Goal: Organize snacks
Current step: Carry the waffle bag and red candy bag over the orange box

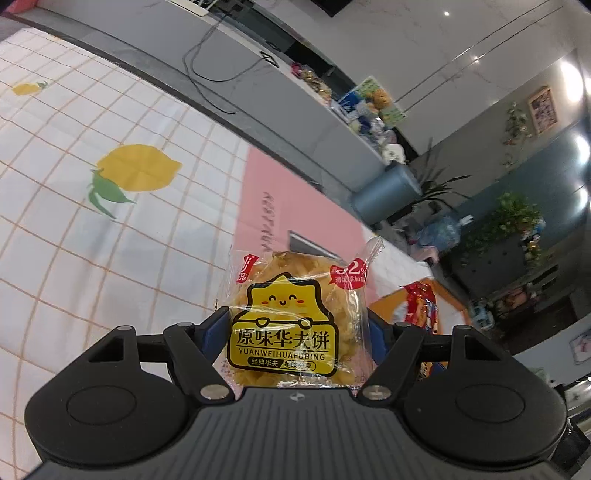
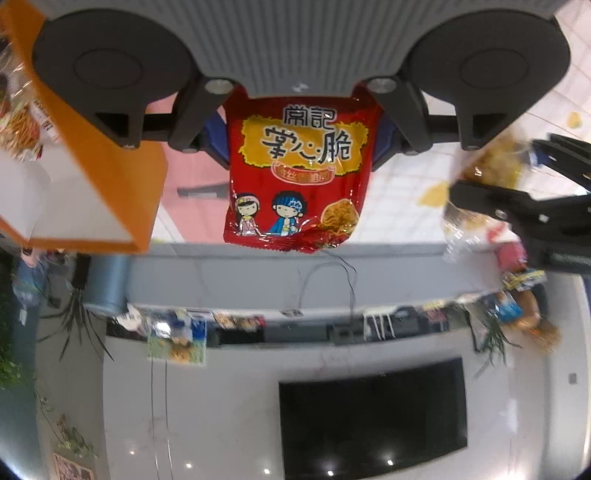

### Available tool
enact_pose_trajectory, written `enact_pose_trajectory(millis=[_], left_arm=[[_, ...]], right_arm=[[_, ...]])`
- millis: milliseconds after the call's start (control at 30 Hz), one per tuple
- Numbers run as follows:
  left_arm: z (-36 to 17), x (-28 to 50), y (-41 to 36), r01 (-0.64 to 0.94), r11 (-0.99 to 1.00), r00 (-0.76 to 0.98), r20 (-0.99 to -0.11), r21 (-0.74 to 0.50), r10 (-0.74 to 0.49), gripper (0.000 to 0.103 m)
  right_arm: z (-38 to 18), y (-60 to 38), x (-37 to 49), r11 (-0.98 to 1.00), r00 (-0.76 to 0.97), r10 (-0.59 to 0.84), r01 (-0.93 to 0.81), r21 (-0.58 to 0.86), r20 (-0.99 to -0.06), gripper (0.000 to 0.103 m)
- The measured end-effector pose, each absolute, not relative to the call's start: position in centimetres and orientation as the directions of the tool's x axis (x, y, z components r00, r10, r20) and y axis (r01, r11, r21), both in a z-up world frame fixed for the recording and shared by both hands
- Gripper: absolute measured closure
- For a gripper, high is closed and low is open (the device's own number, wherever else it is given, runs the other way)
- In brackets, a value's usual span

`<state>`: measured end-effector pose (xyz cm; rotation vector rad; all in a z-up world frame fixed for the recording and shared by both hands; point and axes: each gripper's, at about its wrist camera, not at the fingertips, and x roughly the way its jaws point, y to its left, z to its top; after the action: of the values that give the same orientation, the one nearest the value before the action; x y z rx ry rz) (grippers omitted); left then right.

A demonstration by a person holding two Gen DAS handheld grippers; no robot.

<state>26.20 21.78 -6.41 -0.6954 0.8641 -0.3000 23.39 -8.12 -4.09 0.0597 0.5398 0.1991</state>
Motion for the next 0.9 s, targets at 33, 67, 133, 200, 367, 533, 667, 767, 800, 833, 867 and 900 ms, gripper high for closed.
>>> enact_pose_trajectory(millis=[33,67,133,200,367,533,667,767,800,833,867,900], left_arm=[[-6.1,26.0,21.7,-0.018,0.740,0.634,-0.580,-0.672,-0.512,0.019],[-5.7,25.8,21.5,-0.007,0.742,0.646,-0.569,-0.671,-0.509,0.019],[-4.8,25.1,20.9,0.017,0.756,0.677,-0.549,-0.654,-0.490,0.019],[-4.3,24.5,20.4,0.029,0.763,0.698,-0.533,-0.646,-0.478,0.019],[-3.4,23.9,18.5,0.047,0.800,0.700,-0.552,-0.598,-0.454,0.019],[-3.2,23.7,15.2,0.085,0.784,0.681,-0.538,-0.615,-0.496,0.019],[-3.7,24.3,11.3,0.130,0.764,0.640,-0.535,-0.632,-0.551,0.019],[-4.3,25.2,8.6,0.137,0.740,0.596,-0.542,-0.658,-0.592,0.019],[-4.5,25.6,7.8,0.147,0.729,0.577,-0.540,-0.669,-0.612,0.019],[-4.6,25.9,7.1,0.152,0.722,0.565,-0.539,-0.675,-0.624,0.019],[-4.7,26.2,6.6,0.152,0.720,0.559,-0.542,-0.677,-0.627,0.020],[-4.7,26.5,6.1,0.154,0.724,0.558,-0.545,-0.673,-0.625,0.020]], right_arm=[[-3.4,-8.8,23.0,0.976,0.841,0.216,-0.175,0.129,-0.495,0.030],[-2.6,-9.6,22.5,0.971,0.841,0.235,-0.177,0.162,-0.487,0.030],[-1.1,-11.6,21.8,0.955,0.849,0.278,-0.193,0.226,-0.450,0.030],[0.4,-13.5,21.1,0.951,0.851,0.285,-0.193,0.242,-0.441,0.030],[3.1,-20.4,20.2,0.950,0.873,0.243,-0.125,0.288,-0.423,0.030],[3.2,-27.3,22.9,0.940,0.819,0.223,-0.037,0.339,-0.529,0.030],[0.3,-30.4,26.3,0.905,0.728,0.295,-0.005,0.426,-0.618,0.030],[-1.9,-30.5,28.6,0.917,0.699,0.275,0.015,0.399,-0.659,0.030],[-2.7,-30.3,29.4,0.917,0.690,0.278,0.015,0.398,-0.669,0.030],[-3.4,-30.0,30.2,0.922,0.674,0.282,0.008,0.388,-0.683,0.030],[-4.1,-29.7,30.8,0.929,0.659,0.280,-0.002,0.370,-0.699,0.030],[-4.5,-29.6,31.4,0.937,0.649,0.273,-0.011,0.350,-0.710,0.030]])
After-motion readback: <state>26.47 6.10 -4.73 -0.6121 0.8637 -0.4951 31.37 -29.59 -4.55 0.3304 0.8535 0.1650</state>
